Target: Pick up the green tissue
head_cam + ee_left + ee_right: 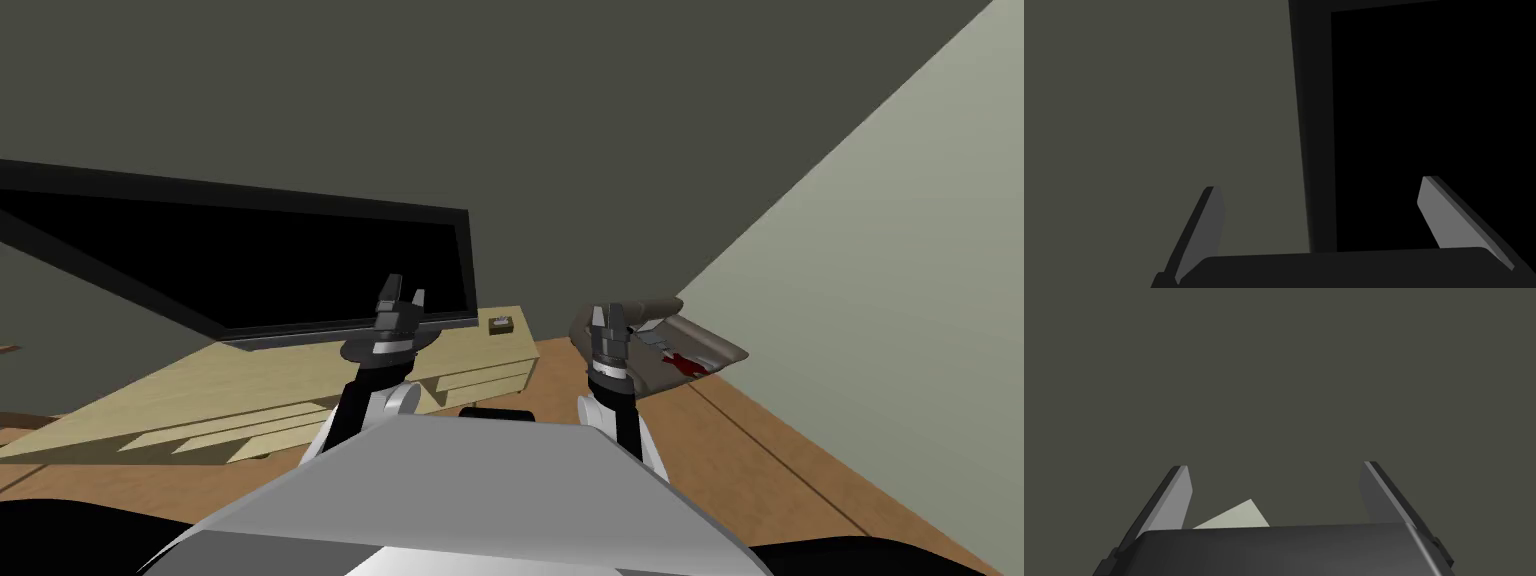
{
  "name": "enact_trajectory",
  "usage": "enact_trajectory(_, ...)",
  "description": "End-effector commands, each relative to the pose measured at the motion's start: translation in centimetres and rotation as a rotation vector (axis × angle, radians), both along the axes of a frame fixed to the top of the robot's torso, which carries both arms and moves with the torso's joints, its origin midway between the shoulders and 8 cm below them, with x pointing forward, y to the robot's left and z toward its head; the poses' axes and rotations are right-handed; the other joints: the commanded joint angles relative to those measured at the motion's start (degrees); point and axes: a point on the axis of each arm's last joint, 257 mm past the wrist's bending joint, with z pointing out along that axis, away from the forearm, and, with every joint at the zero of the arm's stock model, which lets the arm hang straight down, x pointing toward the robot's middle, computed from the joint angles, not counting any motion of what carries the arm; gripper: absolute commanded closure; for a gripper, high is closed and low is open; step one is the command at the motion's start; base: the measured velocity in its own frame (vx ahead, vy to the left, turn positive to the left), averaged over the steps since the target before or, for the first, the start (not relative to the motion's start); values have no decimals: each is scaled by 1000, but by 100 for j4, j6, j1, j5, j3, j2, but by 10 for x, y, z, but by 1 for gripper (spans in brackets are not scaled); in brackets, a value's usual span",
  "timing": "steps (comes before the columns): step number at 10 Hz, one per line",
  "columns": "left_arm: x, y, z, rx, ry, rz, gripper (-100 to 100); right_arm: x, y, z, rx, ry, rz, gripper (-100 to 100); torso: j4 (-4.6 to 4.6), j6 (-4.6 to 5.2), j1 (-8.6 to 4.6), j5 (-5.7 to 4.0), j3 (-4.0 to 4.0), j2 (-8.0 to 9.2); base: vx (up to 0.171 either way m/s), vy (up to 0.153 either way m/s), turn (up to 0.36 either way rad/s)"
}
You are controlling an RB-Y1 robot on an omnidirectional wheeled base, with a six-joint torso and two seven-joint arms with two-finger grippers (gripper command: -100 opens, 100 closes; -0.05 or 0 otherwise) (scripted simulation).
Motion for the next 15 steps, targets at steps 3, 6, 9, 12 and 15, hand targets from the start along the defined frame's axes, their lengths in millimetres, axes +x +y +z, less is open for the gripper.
enact_trajectory(3,5,-6,-19,96,65,8,-100,0,0,0,0,0,0,0,2,-4,-12,-2,6,11,-38,-35,347)
enact_trajectory(6,10,-8,-43,182,137,27,-100,0,0,0,0,0,0,0,5,-2,-16,-3,12,20,-55,-40,405)
enact_trajectory(9,14,-9,-78,289,233,58,-100,0,0,0,0,0,0,0,3,-4,-11,-2,7,12,-50,-24,404)
enact_trajectory(12,15,-7,-100,350,290,77,-100,0,0,0,0,0,0,0,5,-2,-8,-1,13,22,-60,-8,442)
enact_trajectory(15,14,-3,-151,486,421,117,-100,0,0,0,0,0,0,0,4,1,-10,-2,10,16,-51,3,420)
